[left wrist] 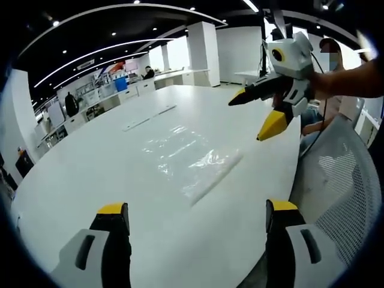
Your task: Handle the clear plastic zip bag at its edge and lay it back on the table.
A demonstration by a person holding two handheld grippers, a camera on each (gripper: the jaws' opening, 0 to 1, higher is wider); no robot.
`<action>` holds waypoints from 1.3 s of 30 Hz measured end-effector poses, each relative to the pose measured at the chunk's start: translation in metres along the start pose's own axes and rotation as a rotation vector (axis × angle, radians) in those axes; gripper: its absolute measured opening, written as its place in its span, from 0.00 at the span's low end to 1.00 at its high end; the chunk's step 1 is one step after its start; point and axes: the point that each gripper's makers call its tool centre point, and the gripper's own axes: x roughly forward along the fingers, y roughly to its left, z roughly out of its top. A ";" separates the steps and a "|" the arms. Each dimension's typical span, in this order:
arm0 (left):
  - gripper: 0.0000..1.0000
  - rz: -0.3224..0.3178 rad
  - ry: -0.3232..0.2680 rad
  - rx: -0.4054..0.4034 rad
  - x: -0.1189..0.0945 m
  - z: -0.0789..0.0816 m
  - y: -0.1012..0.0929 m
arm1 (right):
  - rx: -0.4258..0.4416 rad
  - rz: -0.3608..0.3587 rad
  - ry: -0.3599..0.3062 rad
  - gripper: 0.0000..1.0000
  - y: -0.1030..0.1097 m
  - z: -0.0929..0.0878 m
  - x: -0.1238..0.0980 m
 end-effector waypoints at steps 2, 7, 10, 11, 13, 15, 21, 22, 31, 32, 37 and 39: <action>0.93 0.000 -0.003 0.001 0.000 0.001 0.000 | 0.007 -0.002 0.000 0.78 0.000 -0.002 -0.002; 0.93 0.001 -0.008 0.000 -0.003 0.002 -0.003 | 0.007 -0.010 -0.003 0.79 0.001 -0.003 -0.011; 0.94 0.001 -0.010 -0.004 -0.003 0.002 -0.003 | 0.016 -0.020 -0.014 0.80 -0.003 -0.002 -0.014; 0.94 0.001 -0.009 -0.003 -0.003 0.002 -0.004 | 0.021 -0.025 -0.019 0.80 -0.004 -0.002 -0.015; 0.94 0.001 -0.008 -0.003 -0.004 0.001 -0.004 | 0.033 -0.025 -0.027 0.82 -0.001 -0.001 -0.017; 0.94 0.001 -0.015 -0.006 -0.006 0.002 -0.006 | 0.033 -0.028 -0.026 0.83 0.001 -0.003 -0.018; 0.94 0.006 -0.027 -0.010 -0.009 0.003 -0.007 | 0.029 -0.033 -0.025 0.84 0.002 -0.007 -0.020; 0.94 0.007 -0.029 -0.012 -0.010 0.003 -0.007 | 0.029 -0.035 -0.027 0.85 0.003 -0.007 -0.022; 0.95 0.021 -0.043 -0.041 -0.015 0.001 -0.005 | 0.055 -0.064 -0.046 0.89 0.002 -0.010 -0.031; 0.95 0.023 -0.047 -0.046 -0.016 0.001 -0.005 | 0.054 -0.071 -0.045 0.90 0.002 -0.011 -0.032; 0.96 0.035 -0.058 -0.052 -0.018 0.000 -0.006 | 0.062 -0.078 -0.052 0.93 0.006 -0.017 -0.035; 0.97 0.033 -0.058 -0.045 -0.018 0.000 -0.009 | 0.058 -0.076 -0.051 0.94 0.009 -0.019 -0.036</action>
